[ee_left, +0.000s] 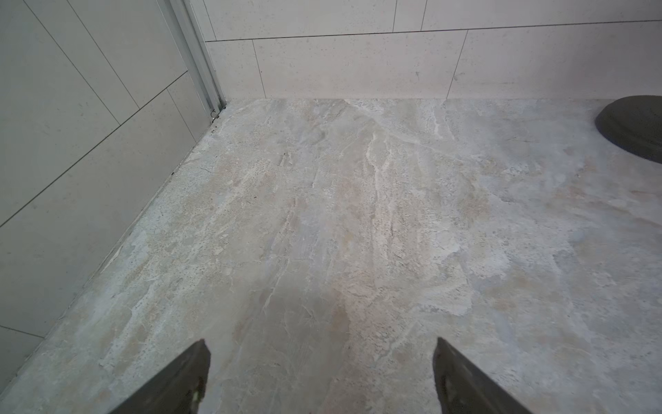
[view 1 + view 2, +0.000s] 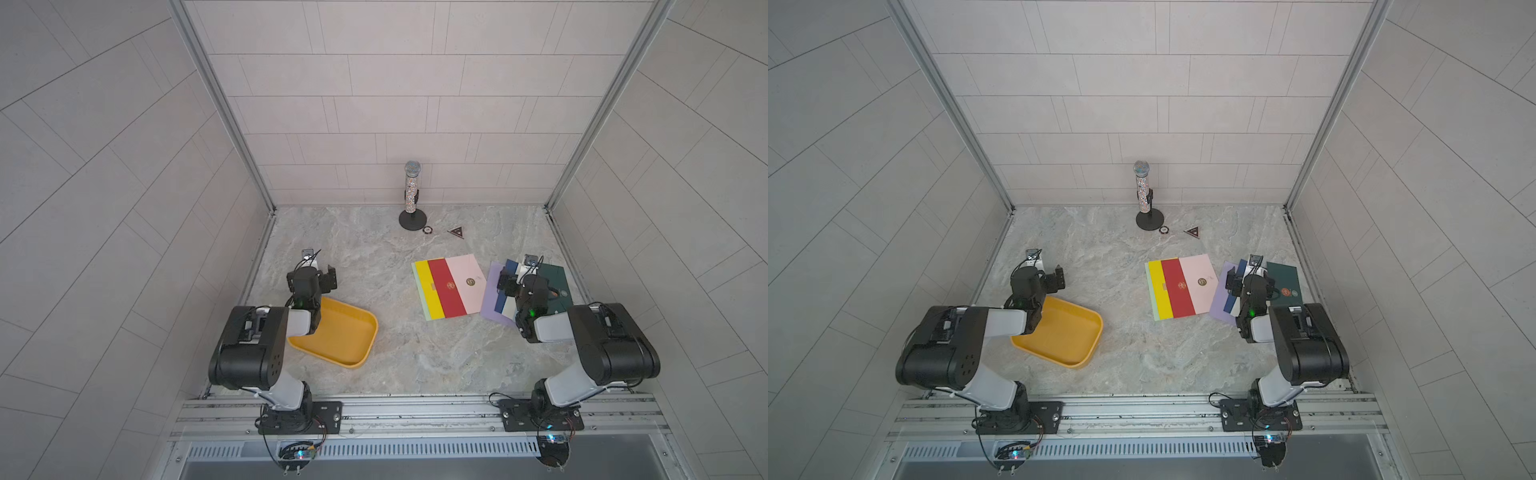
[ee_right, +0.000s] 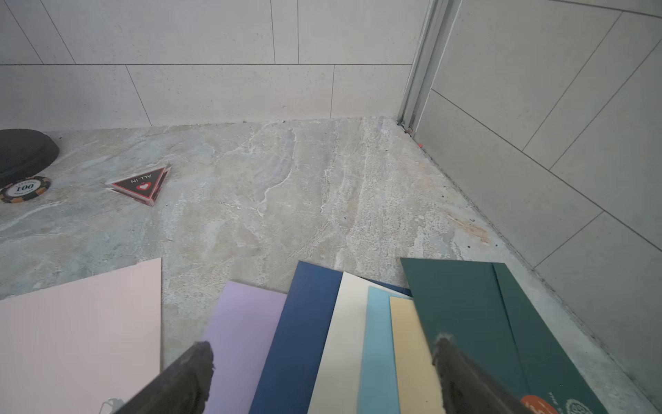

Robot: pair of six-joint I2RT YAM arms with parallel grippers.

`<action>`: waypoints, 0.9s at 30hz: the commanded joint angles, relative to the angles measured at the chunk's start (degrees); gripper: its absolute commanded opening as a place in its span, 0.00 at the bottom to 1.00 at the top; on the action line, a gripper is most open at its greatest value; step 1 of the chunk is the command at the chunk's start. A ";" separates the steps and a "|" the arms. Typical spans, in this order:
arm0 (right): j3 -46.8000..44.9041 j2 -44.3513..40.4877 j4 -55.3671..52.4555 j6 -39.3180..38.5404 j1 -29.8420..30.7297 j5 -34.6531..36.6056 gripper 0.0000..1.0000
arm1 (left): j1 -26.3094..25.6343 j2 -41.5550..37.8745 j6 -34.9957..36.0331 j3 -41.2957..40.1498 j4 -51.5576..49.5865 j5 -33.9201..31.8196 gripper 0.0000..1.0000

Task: Put the sealed envelopes into the storage box
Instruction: Move the storage box to the center of the board.

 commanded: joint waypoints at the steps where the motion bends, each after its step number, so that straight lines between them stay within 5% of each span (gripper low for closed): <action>1: 0.79 0.15 -0.34 -0.55 0.27 0.75 1.00 | -0.01 -0.54 -0.43 -0.63 0.72 0.24 1.00; 27: 0.95 0.20 -0.50 -0.72 0.60 1.59 1.00 | 0.01 -0.33 -0.40 -0.65 0.88 0.25 1.00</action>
